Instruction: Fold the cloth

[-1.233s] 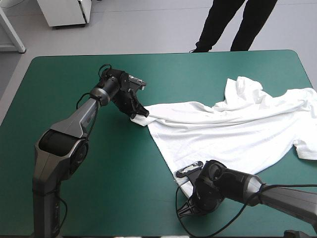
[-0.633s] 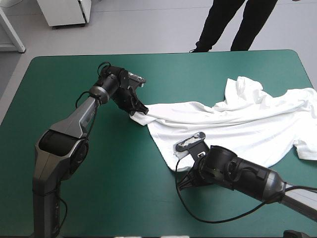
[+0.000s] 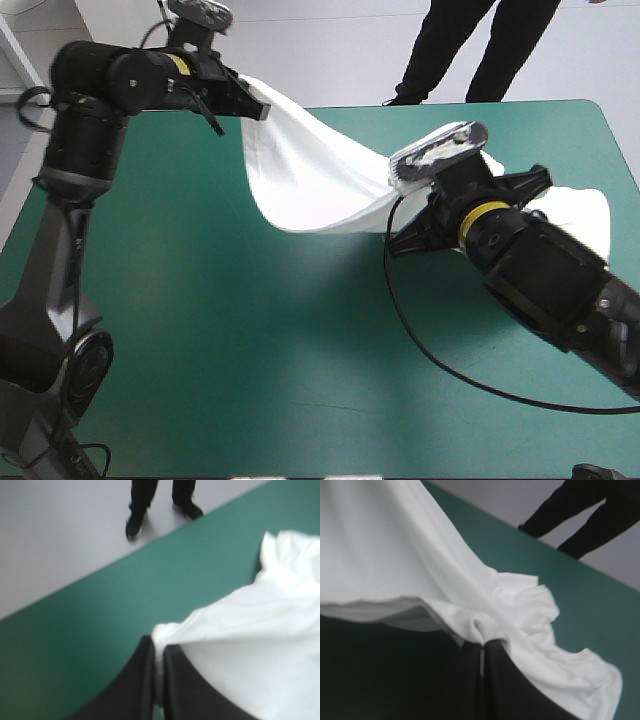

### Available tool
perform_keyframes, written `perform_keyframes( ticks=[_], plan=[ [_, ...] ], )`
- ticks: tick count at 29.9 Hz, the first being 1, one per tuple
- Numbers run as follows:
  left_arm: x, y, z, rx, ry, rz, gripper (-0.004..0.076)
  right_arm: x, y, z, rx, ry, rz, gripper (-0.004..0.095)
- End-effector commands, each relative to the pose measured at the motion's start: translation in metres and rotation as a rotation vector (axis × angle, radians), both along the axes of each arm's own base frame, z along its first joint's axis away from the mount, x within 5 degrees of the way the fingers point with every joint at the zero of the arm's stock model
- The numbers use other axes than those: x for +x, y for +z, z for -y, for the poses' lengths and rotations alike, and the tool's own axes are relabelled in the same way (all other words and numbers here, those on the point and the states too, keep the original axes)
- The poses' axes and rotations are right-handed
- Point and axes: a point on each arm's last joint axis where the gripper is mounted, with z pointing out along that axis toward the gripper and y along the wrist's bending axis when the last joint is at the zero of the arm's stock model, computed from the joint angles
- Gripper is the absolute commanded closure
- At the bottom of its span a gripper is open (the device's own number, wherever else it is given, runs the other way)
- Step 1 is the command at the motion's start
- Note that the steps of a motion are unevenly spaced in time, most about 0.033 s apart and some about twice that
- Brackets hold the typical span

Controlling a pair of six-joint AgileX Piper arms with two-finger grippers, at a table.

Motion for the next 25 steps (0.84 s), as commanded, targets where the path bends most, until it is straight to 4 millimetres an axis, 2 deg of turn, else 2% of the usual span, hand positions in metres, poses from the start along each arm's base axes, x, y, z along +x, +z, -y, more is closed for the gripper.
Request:
perform_keyframes(
  ticks=[1, 7, 10, 12, 17, 25],
  plan=[
    [-0.064, 0.062, -0.023, -0.099, 0.001, 0.190, 0.0746, -0.014, 0.059, 0.036, 0.069, -0.034, 0.207, 0.0925],
    [-0.134, 0.117, -0.048, -0.232, 0.001, 0.447, 0.0746, -0.038, 0.119, 0.080, 0.182, -0.051, 0.387, 0.0925],
    [-0.166, 0.138, -0.058, -0.312, -0.024, 0.578, 0.0746, -0.051, 0.143, 0.102, 0.226, -0.052, 0.469, 0.0925],
    [-0.186, 0.150, -0.063, -0.376, -0.048, 0.664, 0.0746, -0.056, 0.154, 0.110, 0.219, -0.046, 0.515, 0.0924],
    [-0.219, 0.172, -0.074, -0.490, -0.070, 0.841, 0.0746, -0.061, 0.176, 0.115, 0.183, -0.019, 0.632, 0.0925],
    [-0.240, 0.188, -0.078, -0.583, -0.136, 1.011, 0.0746, -0.063, 0.199, 0.099, 0.267, 0.085, 0.835, 0.0924]
  ],
)
